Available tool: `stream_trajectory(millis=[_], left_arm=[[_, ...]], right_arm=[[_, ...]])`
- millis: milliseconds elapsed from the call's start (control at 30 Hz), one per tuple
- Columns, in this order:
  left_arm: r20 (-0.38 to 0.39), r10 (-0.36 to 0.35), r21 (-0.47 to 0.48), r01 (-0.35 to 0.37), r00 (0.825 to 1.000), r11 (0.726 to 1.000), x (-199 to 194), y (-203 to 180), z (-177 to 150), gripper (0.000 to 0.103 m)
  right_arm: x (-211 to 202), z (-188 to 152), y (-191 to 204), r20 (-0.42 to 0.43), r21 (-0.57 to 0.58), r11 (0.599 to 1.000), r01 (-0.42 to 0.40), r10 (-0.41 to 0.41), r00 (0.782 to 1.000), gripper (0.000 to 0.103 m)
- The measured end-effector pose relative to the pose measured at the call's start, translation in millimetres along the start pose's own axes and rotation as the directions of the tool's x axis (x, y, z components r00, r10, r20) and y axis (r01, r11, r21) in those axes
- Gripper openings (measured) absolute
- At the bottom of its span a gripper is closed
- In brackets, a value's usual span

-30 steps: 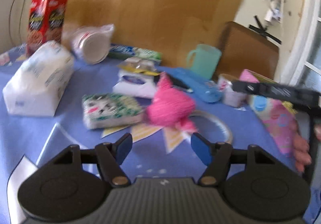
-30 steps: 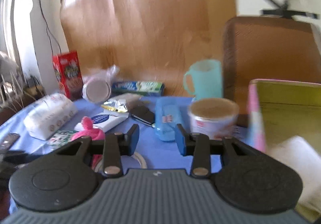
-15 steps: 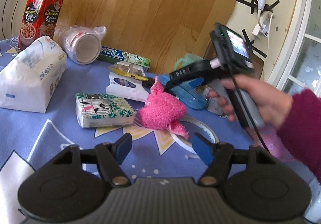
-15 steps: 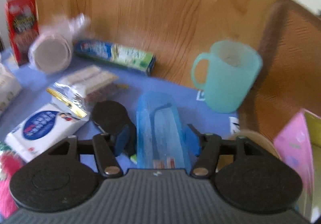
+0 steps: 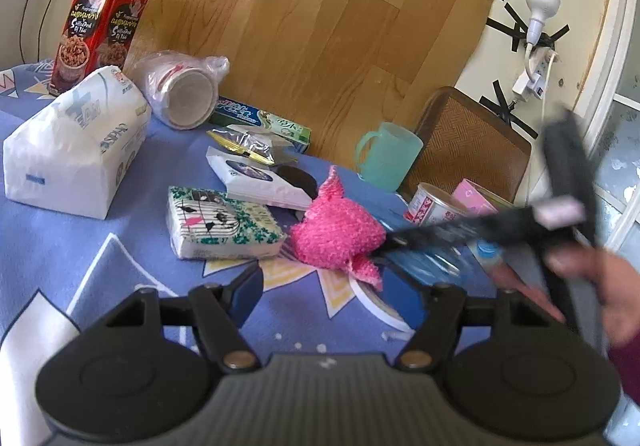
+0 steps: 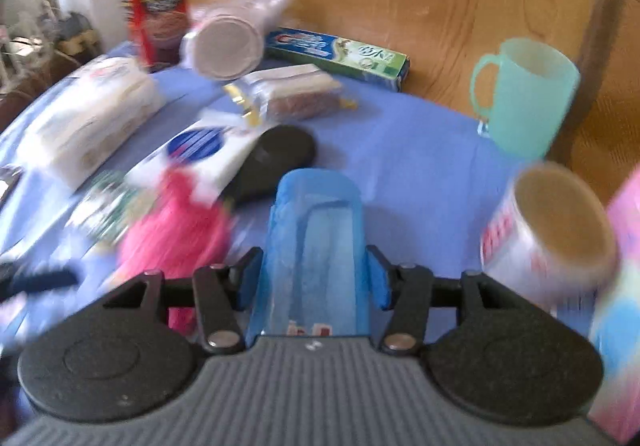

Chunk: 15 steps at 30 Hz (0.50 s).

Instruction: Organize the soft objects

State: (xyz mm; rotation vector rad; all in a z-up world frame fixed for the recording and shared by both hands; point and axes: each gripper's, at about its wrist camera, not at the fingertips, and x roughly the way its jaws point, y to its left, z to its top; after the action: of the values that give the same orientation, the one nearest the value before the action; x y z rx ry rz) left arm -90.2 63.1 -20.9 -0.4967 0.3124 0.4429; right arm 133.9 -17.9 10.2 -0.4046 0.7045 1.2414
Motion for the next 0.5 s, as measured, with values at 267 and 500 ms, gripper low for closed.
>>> stream_trajectory(millis=[267, 500], left_arm=[[-0.041, -0.014, -0.028, 0.012, 0.999, 1.000, 2.1, -2.2, 1.4, 0.066], [-0.163, -0.127, -0.024, 0.124, 0.979, 0.992, 0.8, -54.1, 9.0, 0.074]], right_arm=[[-36.3, -54.9, -14.2, 0.085, 0.118, 0.993, -0.018, 0.008, 0.996, 0.063], [-81.9, -99.1, 0.1, 0.170, 0.180, 0.983, -0.045, 0.014, 0.985, 0.057]])
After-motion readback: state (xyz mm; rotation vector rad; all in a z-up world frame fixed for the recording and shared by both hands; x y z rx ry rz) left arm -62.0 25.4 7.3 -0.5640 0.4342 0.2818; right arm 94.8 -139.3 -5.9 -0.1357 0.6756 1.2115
